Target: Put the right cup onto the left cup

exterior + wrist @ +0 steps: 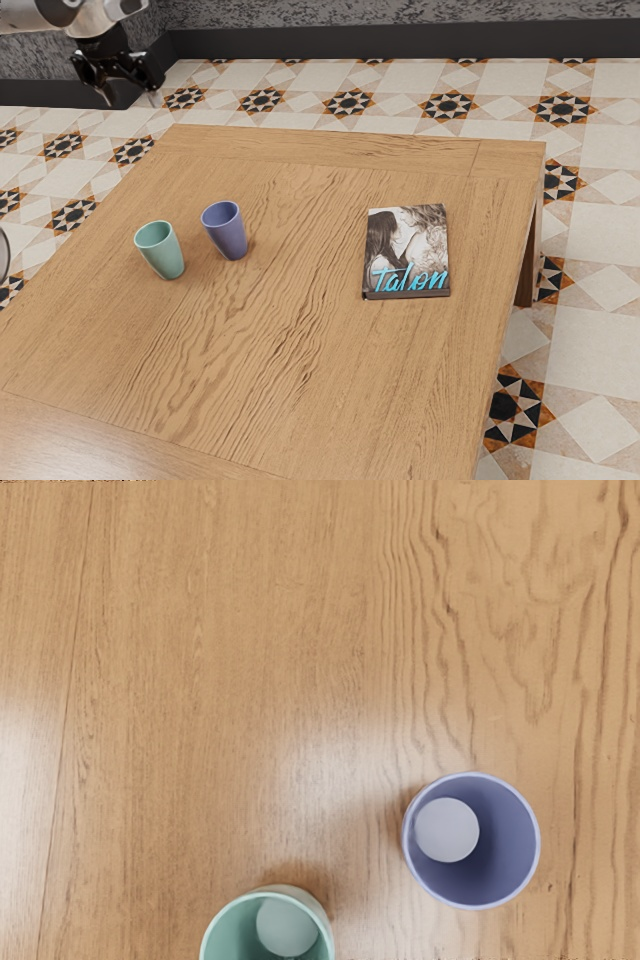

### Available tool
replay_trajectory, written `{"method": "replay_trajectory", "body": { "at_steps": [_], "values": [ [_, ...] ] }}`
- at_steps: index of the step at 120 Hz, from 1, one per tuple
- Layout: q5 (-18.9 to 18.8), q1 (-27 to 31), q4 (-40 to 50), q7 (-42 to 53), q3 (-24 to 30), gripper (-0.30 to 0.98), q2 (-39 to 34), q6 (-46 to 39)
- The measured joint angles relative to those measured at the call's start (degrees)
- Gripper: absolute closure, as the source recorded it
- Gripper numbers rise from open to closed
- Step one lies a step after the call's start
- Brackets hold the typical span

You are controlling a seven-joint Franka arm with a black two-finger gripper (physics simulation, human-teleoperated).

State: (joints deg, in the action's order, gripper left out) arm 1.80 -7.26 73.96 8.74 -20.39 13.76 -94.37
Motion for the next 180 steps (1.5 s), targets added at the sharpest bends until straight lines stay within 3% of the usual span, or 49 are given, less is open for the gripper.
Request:
{"method": "replay_trajectory", "body": {
  "at_steps": [20,31,52,79,102,180],
  "values": [
    [0.14,-2.71,0.29,-0.02,-0.24,0.02,0.52,0.07],
    [0.29,-2.56,-0.29,-0.48,0.25,0.02,4.45,-0.63],
    [1.81,1.78,0.44,-3.66,6.32,0.02,9.31,-4.39],
    [5.52,0.40,15.66,-13.34,7.82,0.02,4.53,-11.72],
    [5.87,-0.46,21.38,-21.13,8.31,0.02,3.78,-15.88],
    [4.26,-0.56,17.28,-34.90,9.32,0.02,12.64,-21.87]
  ]
}}
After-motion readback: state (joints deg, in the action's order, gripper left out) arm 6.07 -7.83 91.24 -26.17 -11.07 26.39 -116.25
